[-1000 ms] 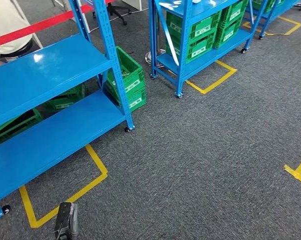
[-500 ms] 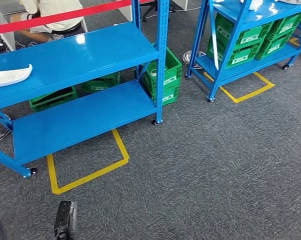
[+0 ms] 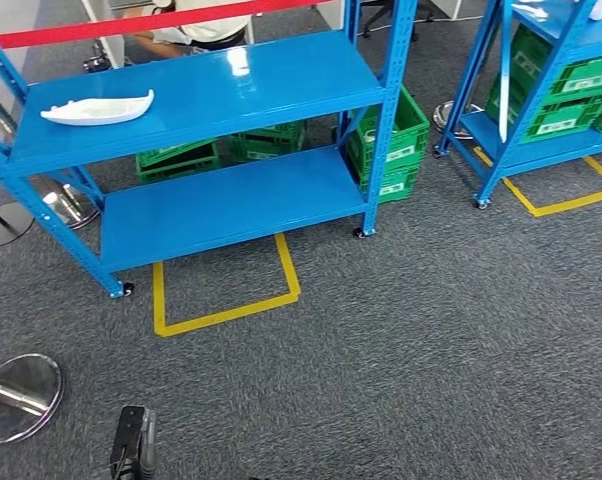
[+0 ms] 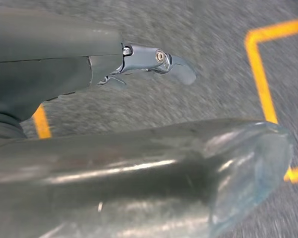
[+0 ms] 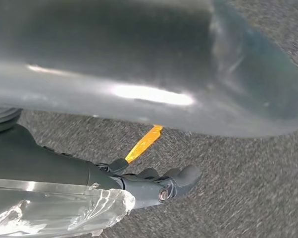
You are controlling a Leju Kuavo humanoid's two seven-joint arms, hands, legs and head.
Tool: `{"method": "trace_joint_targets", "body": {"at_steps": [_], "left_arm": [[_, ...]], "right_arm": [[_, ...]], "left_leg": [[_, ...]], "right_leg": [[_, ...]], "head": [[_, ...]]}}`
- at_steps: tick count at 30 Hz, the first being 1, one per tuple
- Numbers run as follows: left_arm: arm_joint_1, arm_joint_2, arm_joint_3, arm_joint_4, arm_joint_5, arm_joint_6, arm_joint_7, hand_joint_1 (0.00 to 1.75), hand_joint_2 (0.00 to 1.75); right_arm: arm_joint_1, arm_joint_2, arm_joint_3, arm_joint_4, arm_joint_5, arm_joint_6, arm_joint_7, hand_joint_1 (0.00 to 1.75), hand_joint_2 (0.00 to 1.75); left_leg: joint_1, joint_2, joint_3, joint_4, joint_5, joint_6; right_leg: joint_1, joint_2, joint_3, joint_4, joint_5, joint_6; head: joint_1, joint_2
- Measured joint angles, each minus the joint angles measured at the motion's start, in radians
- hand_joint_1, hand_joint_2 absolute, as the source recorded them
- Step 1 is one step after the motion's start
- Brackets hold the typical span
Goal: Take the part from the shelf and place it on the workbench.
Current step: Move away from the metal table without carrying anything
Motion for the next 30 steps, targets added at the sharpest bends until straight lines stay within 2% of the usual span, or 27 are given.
{"method": "trace_joint_targets", "body": {"at_steps": [1, 2, 3, 4, 6, 7, 8, 9, 10, 11, 12, 13, 14, 17, 18, 19, 22, 26, 30], "left_arm": [[0.0, 0.0, 0.0, 0.0, 0.0, 0.001, -0.001, 0.0, 0.0], [-0.002, -0.001, 0.0, 0.0, 0.0, 0.001, -0.002, 0.0, 0.0], [-0.004, -0.002, 0.0, 0.0, 0.0, 0.002, -0.003, 0.0, 0.0], [-0.005, -0.003, 0.0, 0.0, 0.0, 0.002, -0.004, 0.0, 0.0], [-0.001, -0.002, 0.0, 0.0, 0.0, 0.003, -0.006, 0.0, 0.0], [0.002, -0.002, 0.001, 0.0, -0.001, 0.003, -0.007, 0.0, 0.0], [0.004, -0.001, 0.002, 0.0, 0.0, 0.004, -0.007, 0.0, 0.0], [0.004, -0.001, 0.002, 0.0, 0.0, 0.004, -0.008, 0.0, 0.0], [0.003, -0.001, 0.003, 0.0, 0.0, 0.004, -0.01, 0.0, 0.0], [0.002, -0.002, 0.003, 0.0, 0.0, 0.004, -0.011, 0.0, 0.0], [0.003, -0.002, 0.003, 0.0, 0.0, 0.004, -0.012, 0.0, 0.0], [0.004, -0.002, 0.003, 0.0, 0.0, 0.004, -0.012, 0.0, 0.0], [0.005, -0.002, 0.004, 0.0, 0.0, 0.004, -0.012, 0.0, 0.0], [0.005, -0.001, 0.004, 0.0, 0.0, -0.003, -0.019, 0.0, 0.0], [0.006, 0.002, 0.004, 0.0, 0.001, -0.01, -0.023, 0.0, 0.0], [0.006, 0.008, 0.004, 0.0, 0.003, -0.019, -0.028, 0.0, 0.0], [0.005, 0.024, 0.004, 0.0, 0.009, -0.039, -0.044, 0.0, 0.0], [0.001, 0.03, 0.004, 0.0, 0.013, -0.045, -0.056, 0.0, 0.0], [0.001, 0.031, 0.004, 0.001, 0.013, -0.045, -0.058, 0.0, 0.0]], "right_arm": [[-0.001, 0.0, -0.001, 0.001, 0.001, 0.001, -0.002, 0.0, 0.0], [-0.001, 0.0, -0.003, 0.001, 0.002, 0.002, -0.005, 0.0, 0.0], [-0.003, 0.0, -0.005, 0.002, 0.004, 0.002, -0.008, 0.0, 0.0], [-0.005, 0.0, -0.007, 0.002, 0.006, 0.004, -0.011, 0.0, 0.0], [-0.011, 0.0, -0.013, 0.003, 0.009, 0.01, -0.018, 0.0, 0.0], [-0.013, 0.0, -0.015, 0.004, 0.01, 0.013, -0.021, 0.0, 0.0], [-0.014, 0.0, -0.017, 0.004, 0.011, 0.017, -0.026, 0.0, 0.0], [-0.014, 0.0, -0.02, 0.006, 0.012, 0.02, -0.03, 0.0, 0.0], [-0.013, 0.0, -0.023, 0.007, 0.013, 0.022, -0.033, 0.0, 0.0], [-0.013, 0.0, -0.027, 0.009, 0.014, 0.024, -0.036, 0.0, 0.0], [-0.014, 0.0, -0.031, 0.011, 0.015, 0.024, -0.037, 0.0, 0.0], [-0.014, 0.0, -0.035, 0.013, 0.015, 0.025, -0.038, 0.0, 0.0], [-0.014, 0.0, -0.037, 0.014, 0.015, 0.025, -0.039, 0.0, 0.0], [-0.019, 0.0, -0.043, 0.014, 0.008, 0.036, -0.052, 0.0, 0.0], [-0.023, 0.0, -0.045, 0.015, 0.002, 0.044, -0.062, 0.0, 0.0], [-0.029, 0.0, -0.049, 0.015, -0.004, 0.053, -0.073, 0.0, 0.0], [-0.036, 0.0, -0.067, 0.015, -0.016, 0.081, -0.106, 0.0, 0.0], [-0.048, 0.0, -0.095, 0.015, -0.013, 0.108, -0.14, 0.0, 0.0], [-0.055, 0.0, -0.113, 0.015, -0.012, 0.114, -0.147, 0.0, 0.0]], "left_leg": [[0.002, 0.024, 0.058, -0.07, 0.019, -0.005], [0.002, 0.049, 0.114, -0.146, 0.023, -0.007], [0.001, 0.069, 0.153, -0.207, 0.017, -0.002], [-0.001, 0.079, 0.172, -0.242, 0.007, 0.007], [-0.004, 0.062, 0.165, -0.255, 0.003, 0.033], [-0.004, 0.051, 0.158, -0.254, 0.008, 0.044], [-0.004, 0.041, 0.151, -0.254, 0.015, 0.054], [-0.004, 0.03, 0.142, -0.255, 0.023, 0.062], [-0.005, 0.018, 0.131, -0.254, 0.033, 0.068], [-0.007, 0.004, 0.12, -0.254, 0.042, 0.071], [-0.009, -0.011, 0.11, -0.253, 0.051, 0.073], [-0.012, -0.025, 0.1, -0.252, 0.059, 0.073], [-0.014, -0.04, 0.092, -0.252, 0.067, 0.073], [-0.018, -0.072, 0.076, -0.249, 0.085, 0.068], [-0.019, -0.077, 0.072, -0.247, 0.088, 0.065], [-0.021, -0.08, 0.07, -0.245, 0.087, 0.067], [-0.021, -0.081, 0.066, -0.246, 0.089, 0.084], [-0.015, -0.08, 0.064, -0.254, 0.11, 0.059], [-0.013, -0.08, 0.061, -0.254, 0.113, 0.053]], "right_leg": [[-0.001, -0.013, -0.011, 0.006, 0.005, 0.005], [-0.001, -0.026, -0.02, 0.015, 0.007, 0.011], [0.0, -0.038, -0.026, 0.023, 0.01, 0.017], [0.002, -0.05, -0.031, 0.029, 0.013, 0.023], [0.0, -0.069, -0.035, 0.034, 0.019, 0.036], [-0.003, -0.059, -0.039, 0.042, 0.012, 0.042], [-0.007, -0.034, -0.049, 0.066, -0.01, 0.048], [-0.01, 0.001, -0.068, 0.112, -0.044, 0.053], [-0.011, 0.037, -0.091, 0.178, -0.088, 0.055], [-0.01, 0.059, -0.115, 0.247, -0.128, 0.055], [-0.009, 0.068, -0.13, 0.299, -0.153, 0.053], [-0.007, 0.073, -0.129, 0.319, -0.16, 0.049], [-0.005, 0.075, -0.106, 0.294, -0.146, 0.044], [-0.001, 0.1, 0.027, 0.08, -0.077, 0.027], [0.0, 0.108, 0.053, 0.031, -0.067, 0.025], [0.0, 0.111, 0.062, 0.009, -0.065, 0.026], [0.003, 0.11, 0.056, 0.006, -0.057, 0.024], [0.008, 0.11, 0.048, 0.009, -0.049, 0.015], [0.01, 0.11, 0.044, 0.011, -0.047, 0.014]], "head": [[0.0, 0.0], [-0.003, 0.0], [-0.004, 0.0], [-0.005, 0.0], [-0.004, 0.0], [-0.003, 0.0], [-0.001, 0.0], [0.001, 0.0], [0.005, 0.0], [0.008, 0.0], [0.01, 0.0], [0.012, 0.0], [0.012, 0.0], [0.012, 0.0], [0.012, 0.0], [0.012, 0.0], [0.011, 0.0], [0.011, 0.0], [0.011, 0.0]]}}
